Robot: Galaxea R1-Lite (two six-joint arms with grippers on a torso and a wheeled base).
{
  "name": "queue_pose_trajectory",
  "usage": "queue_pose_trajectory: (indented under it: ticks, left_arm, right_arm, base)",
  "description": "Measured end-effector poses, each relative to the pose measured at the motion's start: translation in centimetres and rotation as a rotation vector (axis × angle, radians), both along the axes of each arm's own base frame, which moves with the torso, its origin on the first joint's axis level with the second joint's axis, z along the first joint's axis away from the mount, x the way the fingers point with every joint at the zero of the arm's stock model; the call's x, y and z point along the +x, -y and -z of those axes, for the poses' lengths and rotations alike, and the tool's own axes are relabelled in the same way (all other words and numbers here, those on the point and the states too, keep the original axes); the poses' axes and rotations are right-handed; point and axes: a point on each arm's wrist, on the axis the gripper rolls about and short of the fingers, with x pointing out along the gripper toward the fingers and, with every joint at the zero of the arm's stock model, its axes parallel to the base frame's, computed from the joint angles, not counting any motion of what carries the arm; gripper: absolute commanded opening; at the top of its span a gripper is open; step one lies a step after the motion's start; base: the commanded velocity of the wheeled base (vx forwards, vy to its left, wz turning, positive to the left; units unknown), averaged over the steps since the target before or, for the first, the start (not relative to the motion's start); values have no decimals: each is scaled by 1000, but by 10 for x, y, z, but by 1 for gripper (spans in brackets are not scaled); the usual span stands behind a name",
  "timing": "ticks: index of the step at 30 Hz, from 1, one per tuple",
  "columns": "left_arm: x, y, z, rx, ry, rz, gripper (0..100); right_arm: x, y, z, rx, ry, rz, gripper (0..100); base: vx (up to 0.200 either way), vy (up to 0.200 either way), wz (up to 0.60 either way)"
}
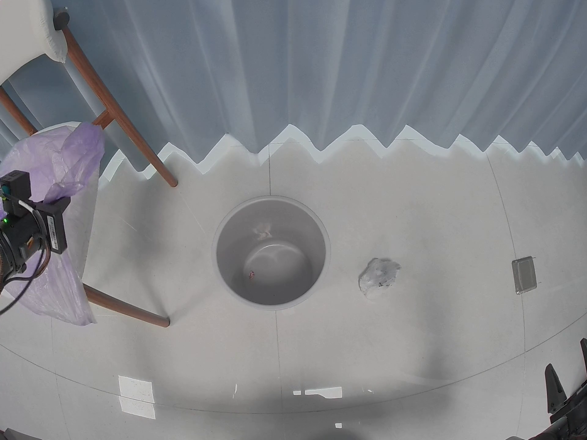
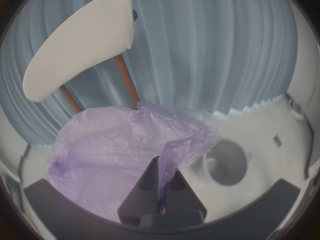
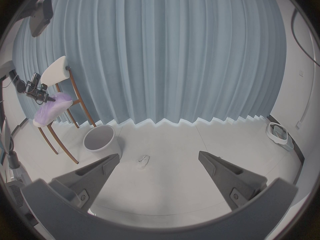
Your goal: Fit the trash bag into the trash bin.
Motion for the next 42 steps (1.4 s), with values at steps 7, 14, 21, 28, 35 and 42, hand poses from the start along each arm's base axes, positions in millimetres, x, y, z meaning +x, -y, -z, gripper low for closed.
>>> queue_pose_trajectory:
  ticks: [7,14,21,28,35,42]
  left_arm:
    - [-8,32,-21,-281,59,189,0]
    - [-14,68,-32,-383,38,443,0]
    - [-12,108,-45,-593,-40,629,0]
    - [-3,148,-52,-755,-140,729,0]
    - [21,166,-40,-772,-141,729,0]
    - [55,165,-21,-773,-101,669,0]
  right_arm:
    - [0,0,0,1,0,2,100]
    - [0,0,0,11,-1,3,100]
    - [0,0,0,15,-1,3,100]
    - [0,0,0,20,-1,3,100]
    - [0,0,0,21,0,4,100]
    - [0,0,0,21,0,5,100]
  base:
    - [0,0,0]
    - [0,0,0]
    - [0,0,0]
    - [0,0,0]
    - [0,0,0]
    - [0,0,0]
